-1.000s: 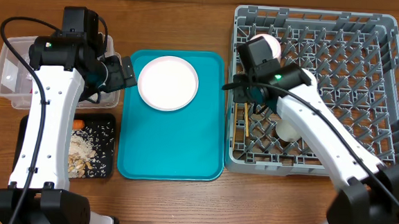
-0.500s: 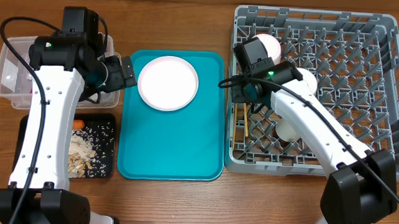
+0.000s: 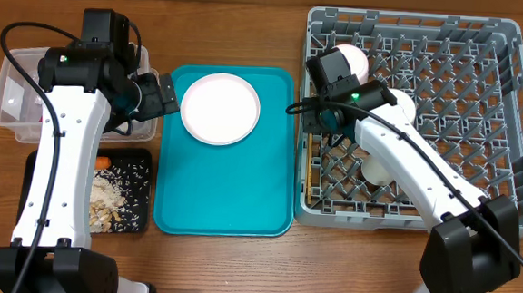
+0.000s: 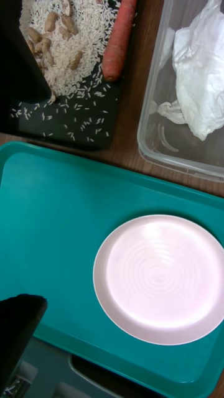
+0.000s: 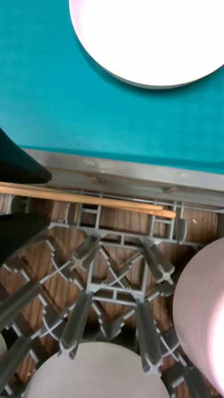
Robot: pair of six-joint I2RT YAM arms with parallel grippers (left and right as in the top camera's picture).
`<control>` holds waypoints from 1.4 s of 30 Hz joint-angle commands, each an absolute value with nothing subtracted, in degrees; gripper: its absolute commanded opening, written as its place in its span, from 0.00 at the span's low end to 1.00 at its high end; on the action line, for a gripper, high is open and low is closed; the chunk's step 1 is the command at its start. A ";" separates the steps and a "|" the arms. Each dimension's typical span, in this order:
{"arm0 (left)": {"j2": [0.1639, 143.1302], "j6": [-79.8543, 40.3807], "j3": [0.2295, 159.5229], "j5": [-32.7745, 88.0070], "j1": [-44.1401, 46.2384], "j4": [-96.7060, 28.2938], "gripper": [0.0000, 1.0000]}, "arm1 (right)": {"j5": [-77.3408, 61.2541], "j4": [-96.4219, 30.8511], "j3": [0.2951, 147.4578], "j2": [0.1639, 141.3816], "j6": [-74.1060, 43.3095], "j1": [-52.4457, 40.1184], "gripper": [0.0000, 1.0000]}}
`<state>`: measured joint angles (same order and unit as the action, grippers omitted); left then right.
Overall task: Sort waste into correct bins and load items into the dishwasher
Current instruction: 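Carry the chopstick into the rack's left edge and release, then move the right gripper to the large pink plate's rim and grasp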
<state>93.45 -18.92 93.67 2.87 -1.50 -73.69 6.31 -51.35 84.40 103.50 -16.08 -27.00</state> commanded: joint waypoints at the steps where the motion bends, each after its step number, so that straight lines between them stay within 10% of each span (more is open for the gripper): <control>1: 93.54 -18.17 93.86 2.37 -1.08 -73.47 1.00 | 4.78 -50.63 85.32 102.94 -15.20 -26.76 0.22; 42: 93.54 -18.20 93.86 2.39 -1.08 -73.47 1.00 | 2.96 -30.65 94.30 125.14 -22.79 -36.27 0.25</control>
